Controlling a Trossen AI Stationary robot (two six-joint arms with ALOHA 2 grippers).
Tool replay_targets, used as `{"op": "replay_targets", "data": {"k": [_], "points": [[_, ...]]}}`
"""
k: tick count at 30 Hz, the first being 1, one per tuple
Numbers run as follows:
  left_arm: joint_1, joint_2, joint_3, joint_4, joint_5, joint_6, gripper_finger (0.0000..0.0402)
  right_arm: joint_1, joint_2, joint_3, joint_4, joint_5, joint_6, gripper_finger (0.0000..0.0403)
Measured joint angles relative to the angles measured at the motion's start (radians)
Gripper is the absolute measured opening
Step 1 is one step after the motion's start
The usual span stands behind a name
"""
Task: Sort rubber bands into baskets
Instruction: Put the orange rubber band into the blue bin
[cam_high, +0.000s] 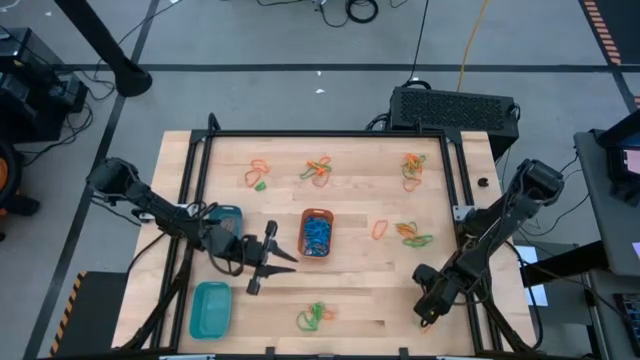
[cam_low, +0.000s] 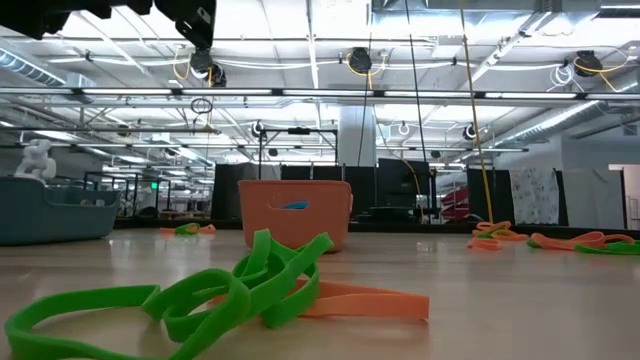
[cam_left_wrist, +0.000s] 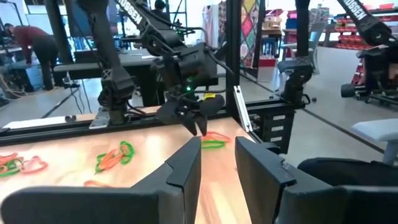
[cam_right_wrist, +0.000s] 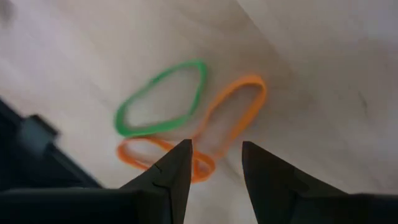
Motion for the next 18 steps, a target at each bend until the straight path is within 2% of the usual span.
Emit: {"op": "replay_targets", "data": {"k": [9, 18], "points": [[0.000, 0.000, 0.000, -0.023, 0.000, 0.000, 0.0107, 0.033, 0.033, 0.000, 0.146, -0.002, 0.001, 0.0132], [0.000, 0.000, 0.000, -0.029, -0.002, 0.000, 0.0107, 0.068, 0.033, 0.000, 0.130, -0.001, 0.014, 0.0132]]}}
